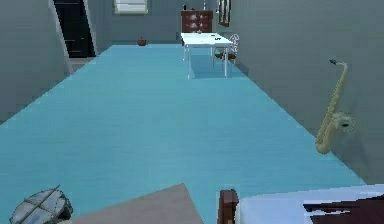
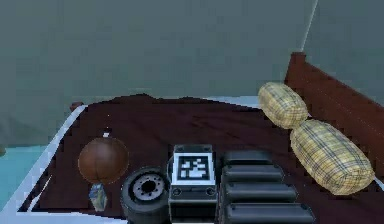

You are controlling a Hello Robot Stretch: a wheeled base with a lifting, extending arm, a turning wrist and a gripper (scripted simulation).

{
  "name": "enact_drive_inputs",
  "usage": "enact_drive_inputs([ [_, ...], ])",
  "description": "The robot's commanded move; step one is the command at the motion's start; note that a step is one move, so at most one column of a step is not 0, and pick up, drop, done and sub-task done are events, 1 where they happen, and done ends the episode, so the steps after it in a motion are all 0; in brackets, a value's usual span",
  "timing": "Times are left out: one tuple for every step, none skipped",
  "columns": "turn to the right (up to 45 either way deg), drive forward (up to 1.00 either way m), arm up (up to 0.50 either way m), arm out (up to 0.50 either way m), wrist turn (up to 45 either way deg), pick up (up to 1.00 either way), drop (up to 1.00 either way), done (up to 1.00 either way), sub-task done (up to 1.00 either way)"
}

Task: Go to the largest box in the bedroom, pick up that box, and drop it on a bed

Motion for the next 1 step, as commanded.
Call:
enact_drive_inputs([
  [30.0, 0.0, 0.0, 0.0, 0.0, 0.0, 0.0, 0.0, 0.0],
])
